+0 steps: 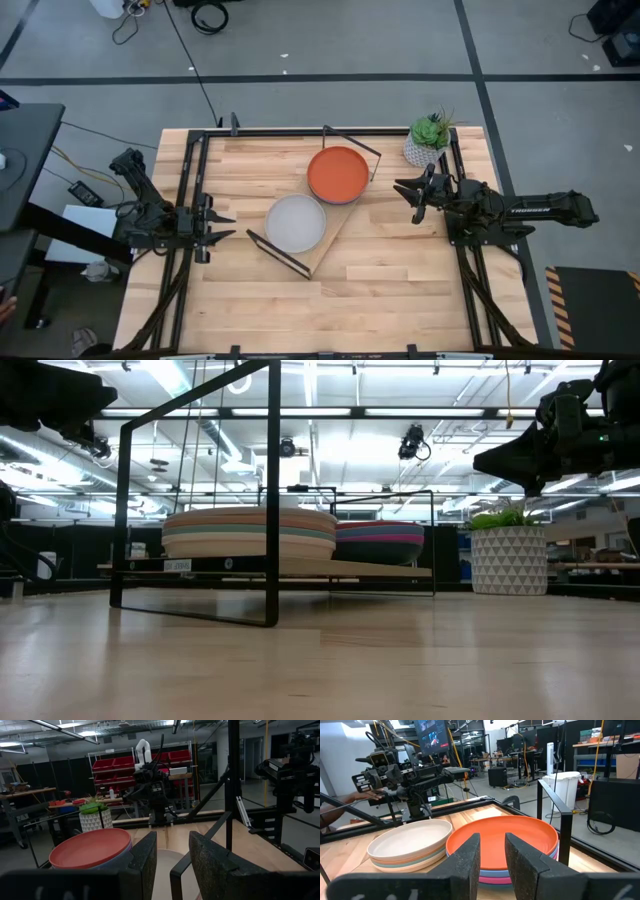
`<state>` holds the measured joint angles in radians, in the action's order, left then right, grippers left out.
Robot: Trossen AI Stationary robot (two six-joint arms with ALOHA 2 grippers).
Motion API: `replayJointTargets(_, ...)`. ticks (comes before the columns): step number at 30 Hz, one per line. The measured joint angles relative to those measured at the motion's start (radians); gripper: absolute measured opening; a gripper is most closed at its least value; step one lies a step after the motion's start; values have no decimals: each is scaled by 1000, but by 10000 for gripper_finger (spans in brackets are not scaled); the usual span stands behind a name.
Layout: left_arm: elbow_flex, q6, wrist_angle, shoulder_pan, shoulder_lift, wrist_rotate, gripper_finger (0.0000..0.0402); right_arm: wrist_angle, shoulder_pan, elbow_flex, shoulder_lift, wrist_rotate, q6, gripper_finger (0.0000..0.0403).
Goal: Place and stack plates onto a shelf
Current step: Return to home position
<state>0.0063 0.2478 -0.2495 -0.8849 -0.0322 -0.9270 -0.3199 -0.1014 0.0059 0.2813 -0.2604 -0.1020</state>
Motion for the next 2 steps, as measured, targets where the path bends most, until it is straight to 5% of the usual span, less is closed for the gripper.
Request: replayJointTargets(2,0,0,0,0,0,0,121,0,0,0,0,0,0,96)
